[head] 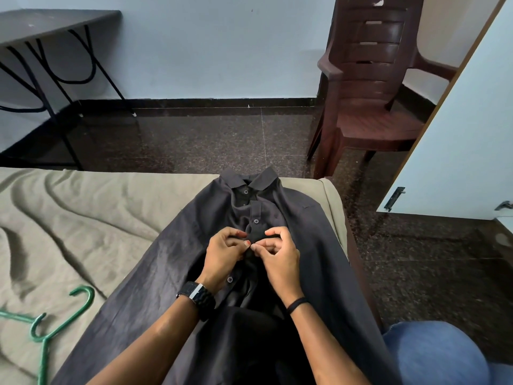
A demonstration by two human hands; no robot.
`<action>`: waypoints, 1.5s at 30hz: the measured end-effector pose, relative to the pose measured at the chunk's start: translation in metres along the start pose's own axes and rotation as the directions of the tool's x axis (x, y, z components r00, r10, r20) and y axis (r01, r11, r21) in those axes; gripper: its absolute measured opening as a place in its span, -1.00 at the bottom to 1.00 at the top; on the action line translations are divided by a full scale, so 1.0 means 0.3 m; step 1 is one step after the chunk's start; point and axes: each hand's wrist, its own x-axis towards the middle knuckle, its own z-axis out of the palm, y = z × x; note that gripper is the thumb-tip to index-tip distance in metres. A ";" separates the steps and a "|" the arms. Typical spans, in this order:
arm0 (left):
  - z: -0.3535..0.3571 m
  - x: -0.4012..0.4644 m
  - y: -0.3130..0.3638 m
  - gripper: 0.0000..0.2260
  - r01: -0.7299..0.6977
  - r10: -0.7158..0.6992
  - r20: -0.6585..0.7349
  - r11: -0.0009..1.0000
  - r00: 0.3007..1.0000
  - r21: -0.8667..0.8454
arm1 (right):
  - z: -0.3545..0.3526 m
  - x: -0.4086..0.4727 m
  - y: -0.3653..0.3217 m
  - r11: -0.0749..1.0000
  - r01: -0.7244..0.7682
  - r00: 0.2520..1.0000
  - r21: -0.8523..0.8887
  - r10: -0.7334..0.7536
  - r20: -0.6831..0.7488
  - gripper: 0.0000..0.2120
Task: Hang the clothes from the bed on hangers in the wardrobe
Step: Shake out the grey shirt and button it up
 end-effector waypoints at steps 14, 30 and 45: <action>0.060 0.087 0.051 -0.84 -0.138 0.157 -0.082 0.971 0.984 0.195 | -0.026 0.141 -0.069 0.714 -0.485 0.874 0.505 0.420 0.244 -0.77; -0.090 -0.004 0.002 -0.89 -0.162 0.013 0.222 0.723 0.975 0.671 | 0.013 -0.061 0.059 0.935 -0.125 0.968 -0.331 0.189 0.166 -0.88; -0.080 -0.048 -0.047 -0.80 -0.208 -0.009 0.234 0.429 0.972 0.879 | 0.012 -0.081 0.071 0.809 0.012 0.980 -0.588 0.108 0.169 -0.81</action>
